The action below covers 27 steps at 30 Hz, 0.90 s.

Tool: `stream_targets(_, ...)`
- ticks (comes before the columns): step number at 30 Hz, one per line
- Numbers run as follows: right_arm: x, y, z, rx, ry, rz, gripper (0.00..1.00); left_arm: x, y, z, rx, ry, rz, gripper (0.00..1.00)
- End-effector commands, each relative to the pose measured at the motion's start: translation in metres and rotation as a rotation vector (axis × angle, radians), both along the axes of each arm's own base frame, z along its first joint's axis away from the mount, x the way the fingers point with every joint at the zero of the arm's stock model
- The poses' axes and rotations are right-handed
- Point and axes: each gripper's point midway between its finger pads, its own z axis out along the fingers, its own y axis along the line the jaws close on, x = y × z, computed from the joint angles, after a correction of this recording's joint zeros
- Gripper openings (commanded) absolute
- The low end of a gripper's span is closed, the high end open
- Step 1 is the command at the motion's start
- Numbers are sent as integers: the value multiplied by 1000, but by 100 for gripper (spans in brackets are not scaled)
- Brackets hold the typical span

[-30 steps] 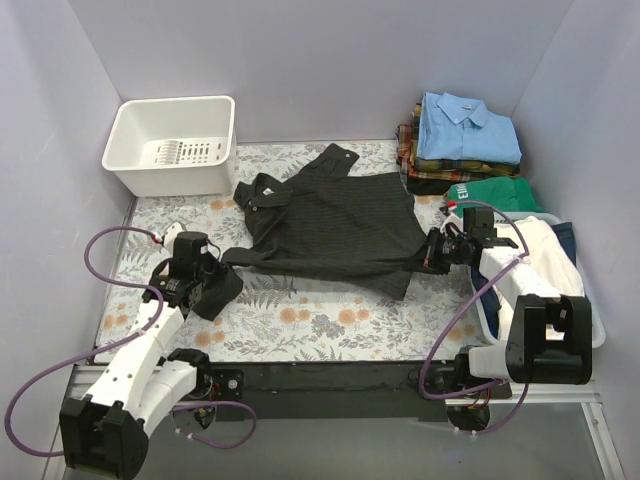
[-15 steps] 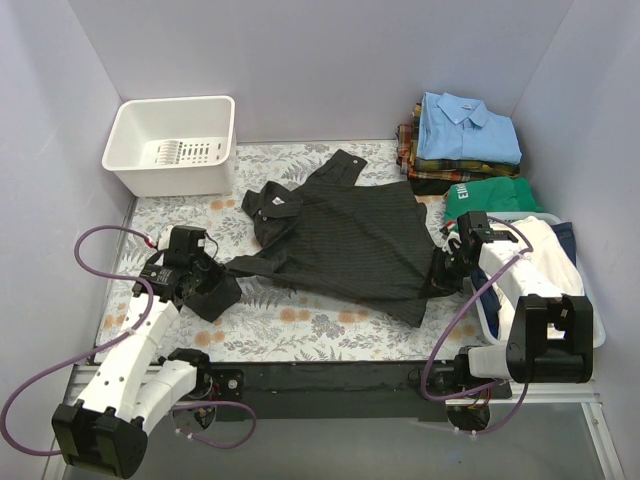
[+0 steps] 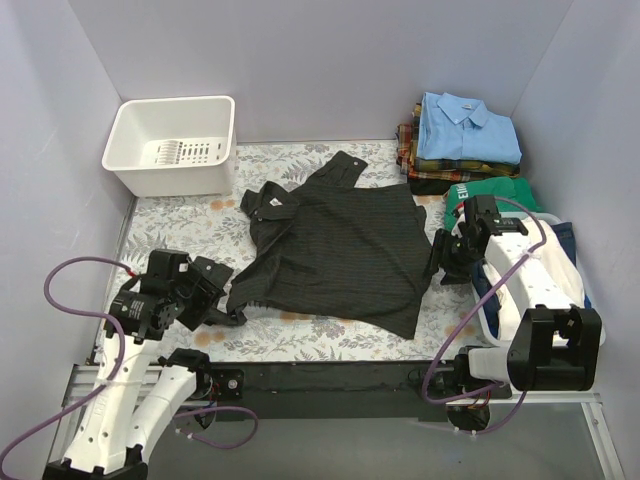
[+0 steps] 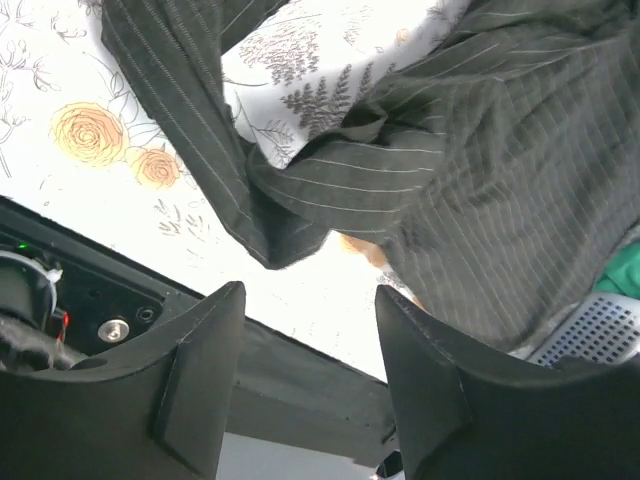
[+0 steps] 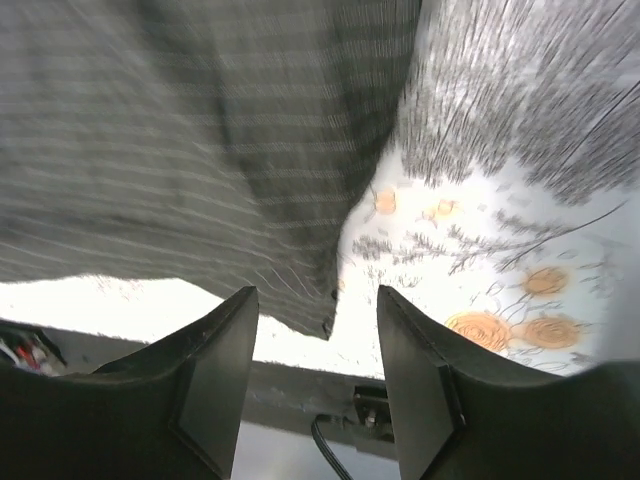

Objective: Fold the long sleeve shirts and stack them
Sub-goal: Flatten the shirt out

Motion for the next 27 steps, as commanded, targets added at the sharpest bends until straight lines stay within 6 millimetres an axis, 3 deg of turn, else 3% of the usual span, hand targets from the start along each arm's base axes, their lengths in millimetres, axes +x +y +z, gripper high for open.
stream_targets(1,38,-2,40,-37,-155,-22,59,2,1,23,22,-43,-37,55)
stream_targets(2,43,0,42,-36,-170,-13,59,16,1,36,34,-115,-48,55)
stream_targets(4,51,8,42,-34,-178,19,59,39,5,44,121,-178,-129,56)
stream_targets(5,59,11,47,-33,-201,30,59,63,1,58,138,-268,-154,57)
stream_targets(6,64,16,45,-34,-198,45,58,82,-3,53,171,-258,-205,60)
stream_targets(8,74,27,48,-30,-220,80,58,117,-15,59,210,-336,-332,64)
stream_targets(10,78,37,43,-31,-211,111,57,144,-30,52,221,-337,-396,65)
stream_targets(12,85,46,40,-25,-215,131,57,171,-48,71,217,-451,-428,69)
stream_targets(16,95,60,40,-23,-219,164,57,223,-83,51,192,-418,-576,70)
stream_targets(18,102,63,40,-38,-224,172,57,235,-101,33,210,-391,-659,68)
stream_targets(19,104,65,40,-41,-226,175,57,243,-109,36,212,-407,-689,67)
stream_targets(20,106,65,41,-42,-228,176,57,250,-115,13,227,-353,-708,67)
stream_targets(21,108,66,39,-46,-226,177,56,253,-125,8,242,-359,-757,67)
stream_targets(24,111,68,39,-56,-232,180,56,271,-131,-15,308,-318,-775,68)
stream_targets(26,109,68,36,-58,-229,179,56,283,-136,-13,312,-338,-778,68)
stream_targets(27,107,68,34,-57,-228,178,56,287,-140,-26,306,-315,-792,68)
